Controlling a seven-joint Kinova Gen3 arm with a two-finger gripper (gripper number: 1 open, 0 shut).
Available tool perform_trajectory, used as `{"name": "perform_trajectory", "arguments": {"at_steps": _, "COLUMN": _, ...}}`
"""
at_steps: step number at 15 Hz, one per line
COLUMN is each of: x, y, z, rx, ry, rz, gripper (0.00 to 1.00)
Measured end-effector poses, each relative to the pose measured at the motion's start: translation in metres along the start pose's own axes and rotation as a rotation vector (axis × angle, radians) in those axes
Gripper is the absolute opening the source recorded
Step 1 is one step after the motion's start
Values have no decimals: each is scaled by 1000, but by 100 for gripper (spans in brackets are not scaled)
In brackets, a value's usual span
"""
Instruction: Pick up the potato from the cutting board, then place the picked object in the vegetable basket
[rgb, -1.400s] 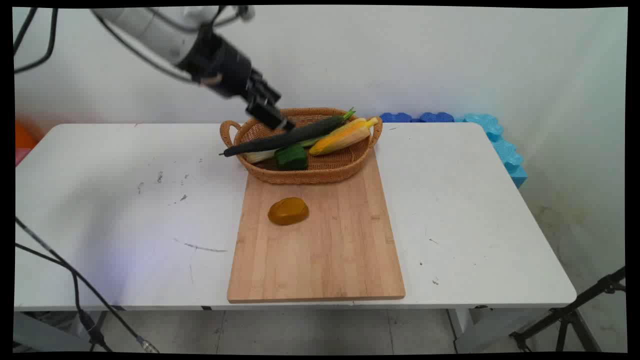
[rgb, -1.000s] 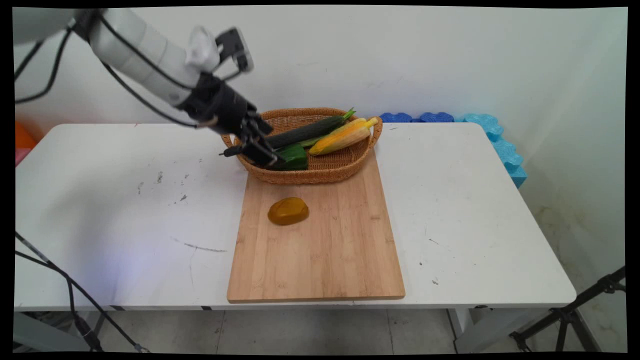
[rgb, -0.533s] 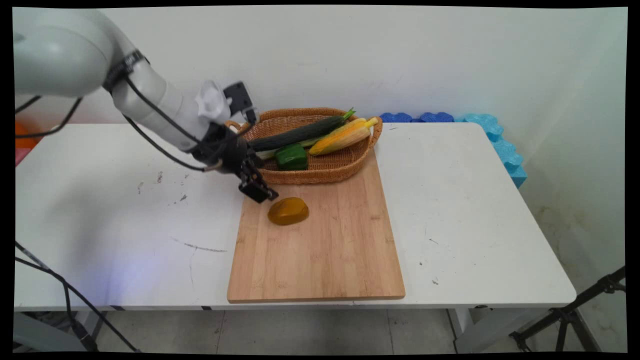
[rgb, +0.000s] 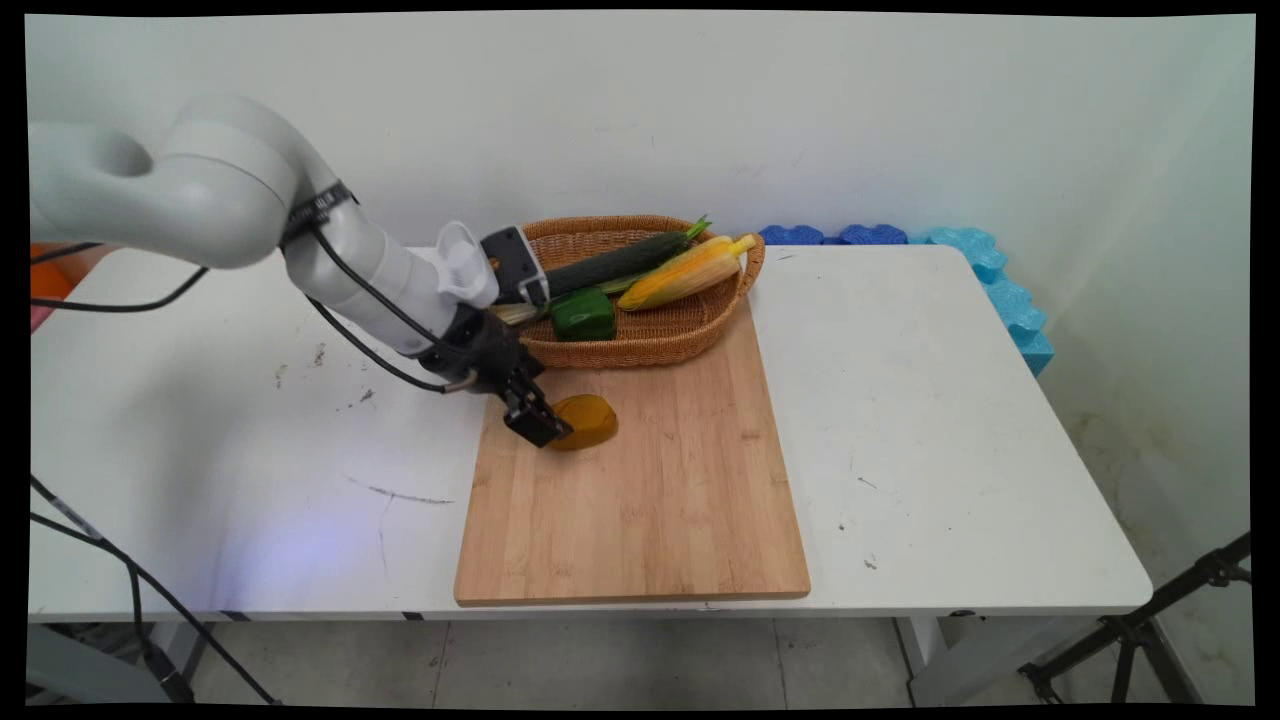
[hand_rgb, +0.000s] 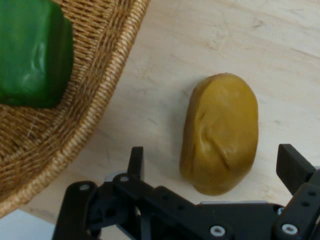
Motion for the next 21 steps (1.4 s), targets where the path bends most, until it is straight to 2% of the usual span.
{"name": "perform_trajectory", "arguments": {"at_steps": 7, "x": 0, "y": 3, "z": 26, "rx": 12, "ry": 1, "rz": 2, "gripper": 100}}
{"name": "perform_trajectory", "arguments": {"at_steps": 8, "x": 0, "y": 3, "z": 28, "rx": 13, "ry": 3, "rz": 1, "gripper": 0}}
{"name": "perform_trajectory", "arguments": {"at_steps": 13, "x": 0, "y": 10, "z": 28, "rx": -2, "ry": 11, "rz": 14, "gripper": 0}}
{"name": "perform_trajectory", "arguments": {"at_steps": 15, "x": 3, "y": 13, "z": 19, "rx": -14, "ry": 19, "rz": 20, "gripper": 0}}
{"name": "perform_trajectory", "arguments": {"at_steps": 17, "x": 9, "y": 16, "z": 3, "rx": -27, "ry": 32, "rz": 25, "gripper": 0}}
{"name": "perform_trajectory", "arguments": {"at_steps": 21, "x": 27, "y": 16, "z": -49, "rx": -68, "ry": 63, "rz": 30, "gripper": 0}}
